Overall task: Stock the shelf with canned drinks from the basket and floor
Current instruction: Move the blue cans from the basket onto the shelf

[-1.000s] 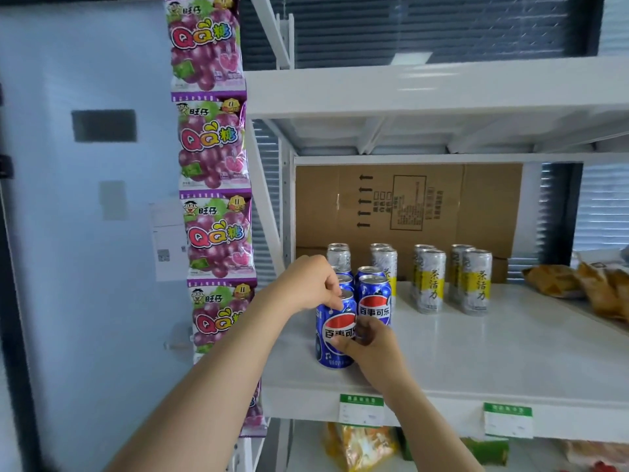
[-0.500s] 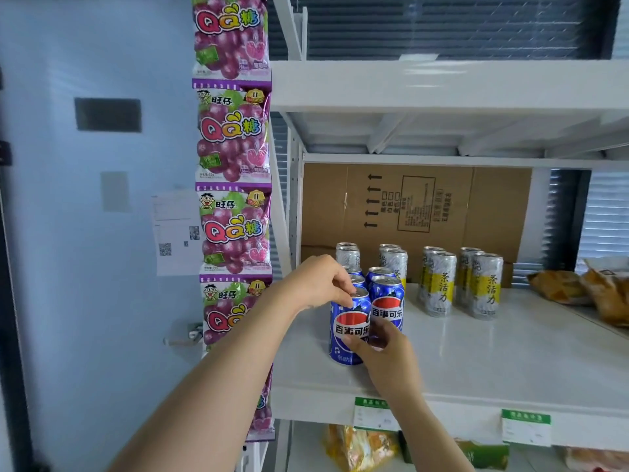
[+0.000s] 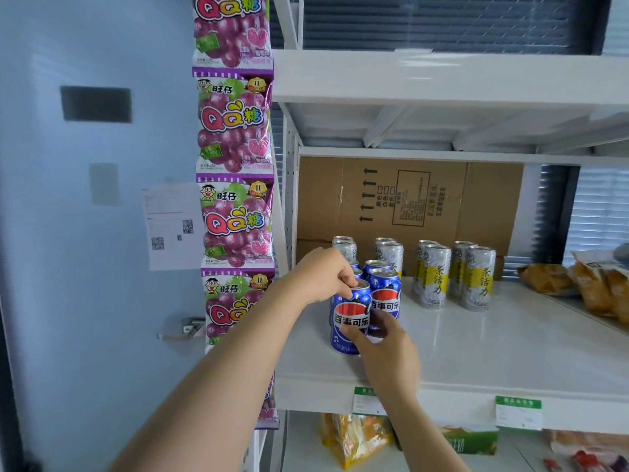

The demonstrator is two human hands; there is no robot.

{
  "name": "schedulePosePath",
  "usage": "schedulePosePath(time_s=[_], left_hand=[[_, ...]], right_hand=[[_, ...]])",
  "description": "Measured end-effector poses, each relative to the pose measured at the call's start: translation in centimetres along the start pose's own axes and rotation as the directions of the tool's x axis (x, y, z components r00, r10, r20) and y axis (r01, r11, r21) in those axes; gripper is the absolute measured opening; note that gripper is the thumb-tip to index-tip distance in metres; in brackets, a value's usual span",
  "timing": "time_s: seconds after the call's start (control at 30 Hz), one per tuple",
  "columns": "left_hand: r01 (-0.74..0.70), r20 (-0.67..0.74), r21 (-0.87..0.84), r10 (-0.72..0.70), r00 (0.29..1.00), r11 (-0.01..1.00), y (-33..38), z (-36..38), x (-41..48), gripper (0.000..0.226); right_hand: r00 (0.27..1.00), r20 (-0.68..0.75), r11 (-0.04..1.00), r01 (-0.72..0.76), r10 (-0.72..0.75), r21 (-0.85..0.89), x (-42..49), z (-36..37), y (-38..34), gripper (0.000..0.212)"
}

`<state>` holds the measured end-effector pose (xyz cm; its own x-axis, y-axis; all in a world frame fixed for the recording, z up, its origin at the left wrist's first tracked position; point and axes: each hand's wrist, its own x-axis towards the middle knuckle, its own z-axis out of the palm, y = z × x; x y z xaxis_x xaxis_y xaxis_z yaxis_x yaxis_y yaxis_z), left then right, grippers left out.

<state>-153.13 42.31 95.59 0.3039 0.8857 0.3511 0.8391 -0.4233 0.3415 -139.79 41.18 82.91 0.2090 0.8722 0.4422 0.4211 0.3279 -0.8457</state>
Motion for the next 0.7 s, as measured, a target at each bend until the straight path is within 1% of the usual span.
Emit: schedulePosePath(time_s=[0.3, 0.57, 0.63, 0.7], left_hand=[[0.002, -0.005, 0.009, -0.002, 1.0, 1.0, 0.1, -0.1, -0.6, 0.033], [0.014, -0.01, 0.027, -0.014, 1.0, 1.0, 0.2, 0.1, -0.9, 0.033], [0.02, -0.024, 0.068, -0.018, 1.0, 0.997, 0.3, 0.3, -0.9, 0.033], [0.047, -0.073, 0.083, -0.041, 0.997, 0.995, 0.2, 0.6, -1.2, 0.031]], right_hand=[[0.999, 0.048, 1.0, 0.008, -0.008, 0.002, -0.1, -0.4, -0.1, 0.06], [0.996, 0.08, 0.999, -0.027, 0.025, 0.022, 0.0, -0.6, -0.3, 0.059], [0.994, 0.096, 0.998, -0.047, 0.043, 0.043, 0.2, -0.7, -0.3, 0.06], [0.99, 0.121, 0.992, -0.087, 0.075, 0.091, 0.4, -0.9, -0.4, 0.059]])
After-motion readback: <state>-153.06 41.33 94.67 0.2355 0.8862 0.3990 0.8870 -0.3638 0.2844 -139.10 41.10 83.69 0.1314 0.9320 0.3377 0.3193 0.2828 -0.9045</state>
